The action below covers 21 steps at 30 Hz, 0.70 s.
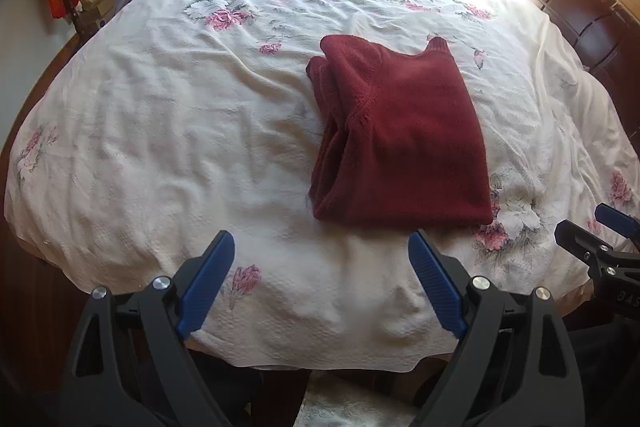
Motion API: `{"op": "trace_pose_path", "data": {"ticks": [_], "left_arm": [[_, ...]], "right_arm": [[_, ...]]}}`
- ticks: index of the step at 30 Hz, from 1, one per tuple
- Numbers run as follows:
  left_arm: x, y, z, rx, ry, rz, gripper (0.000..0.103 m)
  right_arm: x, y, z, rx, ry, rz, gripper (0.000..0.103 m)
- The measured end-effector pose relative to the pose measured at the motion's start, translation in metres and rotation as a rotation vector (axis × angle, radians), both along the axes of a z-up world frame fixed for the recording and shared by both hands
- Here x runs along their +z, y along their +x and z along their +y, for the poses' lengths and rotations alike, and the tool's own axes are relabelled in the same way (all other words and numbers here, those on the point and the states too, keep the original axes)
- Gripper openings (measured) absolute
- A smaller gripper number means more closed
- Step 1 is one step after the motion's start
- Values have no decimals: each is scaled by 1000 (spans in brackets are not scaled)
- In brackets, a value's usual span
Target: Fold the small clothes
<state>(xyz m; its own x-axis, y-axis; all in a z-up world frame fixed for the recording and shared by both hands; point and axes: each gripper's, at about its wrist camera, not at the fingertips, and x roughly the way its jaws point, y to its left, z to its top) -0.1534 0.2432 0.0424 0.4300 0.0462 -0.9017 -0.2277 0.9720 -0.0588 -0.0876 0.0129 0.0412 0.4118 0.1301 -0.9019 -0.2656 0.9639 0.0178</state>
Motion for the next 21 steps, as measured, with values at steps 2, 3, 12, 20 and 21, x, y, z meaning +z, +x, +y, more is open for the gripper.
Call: {"op": "trace_pose_path", "data": {"ticks": [2,3,12,20,21], "left_arm": [[-1,0,-1,-6,0,1,88],[-1,0,-2,-8,1,2,88],[-2,1,-3,-11,0,4,88],[-3,1,-3,-13,3,7,88],[-3,1,-3,-14,4,7,88]], "right_arm": [[0,0,-1,-1,-2,0,99],[0,1,-1,-4,-1,0,99],[-3,2,-3,-16,-2,5,99],[-4,3,-4,-23,-14,-1,99],[-4,3,-4,-24,-15,1,99]]}}
